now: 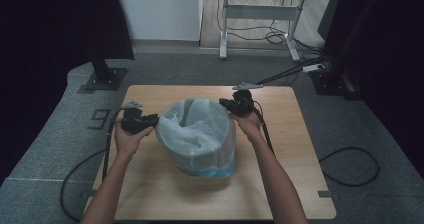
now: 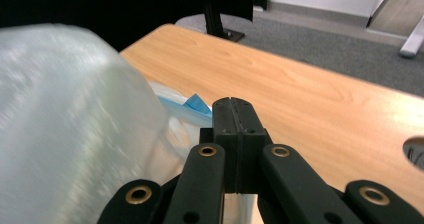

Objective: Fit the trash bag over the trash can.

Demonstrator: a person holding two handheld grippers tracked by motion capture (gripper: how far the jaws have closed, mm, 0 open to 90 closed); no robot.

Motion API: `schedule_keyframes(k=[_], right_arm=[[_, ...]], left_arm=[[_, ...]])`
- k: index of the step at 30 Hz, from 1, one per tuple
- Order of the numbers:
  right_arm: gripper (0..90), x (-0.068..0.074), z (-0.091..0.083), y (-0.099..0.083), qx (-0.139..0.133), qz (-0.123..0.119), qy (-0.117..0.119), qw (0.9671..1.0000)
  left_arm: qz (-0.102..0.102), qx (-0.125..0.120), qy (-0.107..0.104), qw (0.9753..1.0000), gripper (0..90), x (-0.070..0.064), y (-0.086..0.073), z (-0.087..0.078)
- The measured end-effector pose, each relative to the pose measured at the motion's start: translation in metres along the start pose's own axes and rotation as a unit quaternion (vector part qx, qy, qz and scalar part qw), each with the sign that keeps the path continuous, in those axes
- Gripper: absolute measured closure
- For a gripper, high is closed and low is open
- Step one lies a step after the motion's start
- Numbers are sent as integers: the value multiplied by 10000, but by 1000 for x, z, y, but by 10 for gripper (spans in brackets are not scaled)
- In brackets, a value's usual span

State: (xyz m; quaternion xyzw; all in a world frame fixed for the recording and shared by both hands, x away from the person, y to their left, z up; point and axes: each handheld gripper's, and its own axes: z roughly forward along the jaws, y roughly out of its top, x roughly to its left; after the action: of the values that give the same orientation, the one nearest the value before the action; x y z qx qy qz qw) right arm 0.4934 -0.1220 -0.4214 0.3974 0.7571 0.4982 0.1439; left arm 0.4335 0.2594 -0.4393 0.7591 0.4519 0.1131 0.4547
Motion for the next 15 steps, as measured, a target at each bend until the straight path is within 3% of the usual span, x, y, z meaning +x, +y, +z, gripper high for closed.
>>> schedule_keyframes(k=[3, 6, 9, 12, 15], right_arm=[[891, 0, 2, -7, -15, -5, -23, 10000], [861, 0, -2, -6, -250, 65, -37, 9997], [713, 1, -8, -1, -465, 145, -173, 9987], [655, 0, -12, 0, -583, 234, -286, 9976], [623, -1, -16, 1, -684, 288, -297, 9968]], left_arm=[[105, -131, 237, 9996, 328, 0, 0, -5], [75, -397, 338, 9986, 201, 1, 2, -15], [-13, -729, 309, 9969, 143, 4, 4, -25], [-70, -1000, 197, 9948, 133, 5, 8, -35], [-179, -971, 39, 9951, 80, 3, 12, -37]])
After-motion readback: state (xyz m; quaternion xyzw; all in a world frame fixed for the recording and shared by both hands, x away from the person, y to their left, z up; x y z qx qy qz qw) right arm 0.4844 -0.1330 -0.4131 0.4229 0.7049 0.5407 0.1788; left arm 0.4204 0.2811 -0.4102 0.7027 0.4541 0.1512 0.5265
